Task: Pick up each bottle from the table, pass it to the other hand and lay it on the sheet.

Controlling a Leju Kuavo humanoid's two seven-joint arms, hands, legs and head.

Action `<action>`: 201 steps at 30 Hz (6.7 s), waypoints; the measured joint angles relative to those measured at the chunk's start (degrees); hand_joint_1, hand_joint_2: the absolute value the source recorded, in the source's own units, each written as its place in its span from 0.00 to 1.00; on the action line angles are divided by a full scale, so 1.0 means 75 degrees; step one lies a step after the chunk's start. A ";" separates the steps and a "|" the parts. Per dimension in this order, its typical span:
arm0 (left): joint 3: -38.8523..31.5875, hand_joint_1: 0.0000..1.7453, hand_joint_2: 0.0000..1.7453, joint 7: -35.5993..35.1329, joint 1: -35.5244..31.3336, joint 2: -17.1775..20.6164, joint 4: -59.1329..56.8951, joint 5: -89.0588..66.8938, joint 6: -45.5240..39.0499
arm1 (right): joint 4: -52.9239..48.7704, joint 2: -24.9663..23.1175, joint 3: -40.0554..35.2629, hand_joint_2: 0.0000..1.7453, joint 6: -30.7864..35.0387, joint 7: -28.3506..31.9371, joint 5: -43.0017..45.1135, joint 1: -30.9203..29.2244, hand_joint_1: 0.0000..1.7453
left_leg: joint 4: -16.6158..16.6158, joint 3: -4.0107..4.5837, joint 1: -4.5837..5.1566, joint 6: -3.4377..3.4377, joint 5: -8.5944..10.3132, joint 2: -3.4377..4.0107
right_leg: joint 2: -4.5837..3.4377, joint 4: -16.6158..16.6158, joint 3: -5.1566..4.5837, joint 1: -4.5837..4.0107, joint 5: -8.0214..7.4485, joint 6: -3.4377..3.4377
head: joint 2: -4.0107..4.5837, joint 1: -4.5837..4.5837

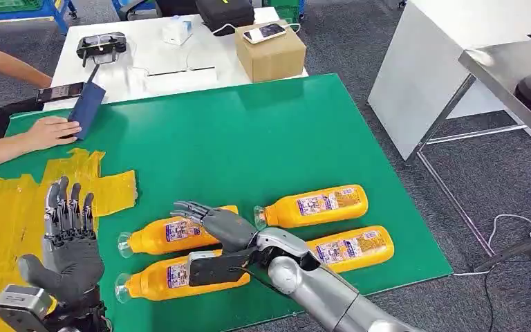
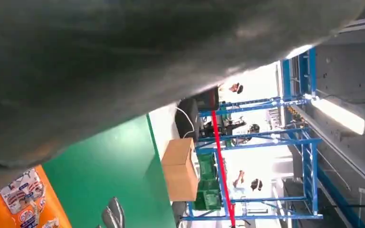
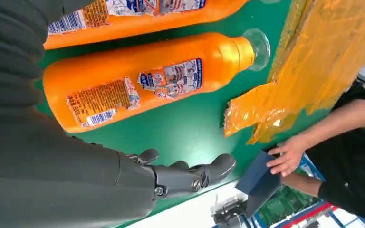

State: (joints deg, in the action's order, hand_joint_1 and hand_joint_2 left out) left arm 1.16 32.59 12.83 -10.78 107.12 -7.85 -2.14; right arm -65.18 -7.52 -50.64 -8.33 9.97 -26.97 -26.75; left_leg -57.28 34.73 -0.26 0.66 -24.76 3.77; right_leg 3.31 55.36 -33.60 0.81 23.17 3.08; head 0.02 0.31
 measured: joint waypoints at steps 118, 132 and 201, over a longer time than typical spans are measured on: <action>-0.1329 0.00 1.00 -0.1999 0.1210 -0.0315 0.0073 0.3611 0.2833 | -0.1346 -0.0108 0.0393 1.00 0.1052 0.0484 0.1539 0.1334 1.00 | 0.0002 -0.0123 -0.0041 -0.0054 -0.0098 0.0044 | -0.0043 0.0004 0.0099 -0.0026 0.0077 -0.0056 | 0.0000 0.0000; -0.0443 0.00 1.00 -0.1920 0.1316 -0.0294 0.0169 0.3369 0.2614 | 0.0023 -0.0903 -0.0343 1.00 0.0432 0.0306 0.1294 0.0892 1.00 | 0.0003 -0.0122 -0.0042 -0.0054 -0.0097 0.0042 | -0.0040 0.0004 0.0097 -0.0027 0.0078 -0.0057 | 0.0000 0.0000; -0.2929 0.00 0.00 -0.3588 -0.1364 0.2906 -0.4771 -1.0209 -0.3305 | 0.2868 -0.1346 -0.0015 1.00 -0.0242 -0.0265 0.1311 -0.1508 0.00 | 0.0002 -0.0122 -0.0043 -0.0055 -0.0071 0.0041 | -0.0039 0.0035 0.0082 -0.0029 0.0072 -0.0054 | 0.0000 0.0000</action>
State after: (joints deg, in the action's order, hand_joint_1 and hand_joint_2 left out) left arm -20.81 5.68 2.60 11.02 71.34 -84.41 -26.93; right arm -43.67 -17.62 -50.75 -10.14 7.98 -17.14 -38.07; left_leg -57.27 33.81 -0.59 0.25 -25.29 4.08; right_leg 3.01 55.62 -32.98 0.60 23.72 2.68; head 0.02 0.31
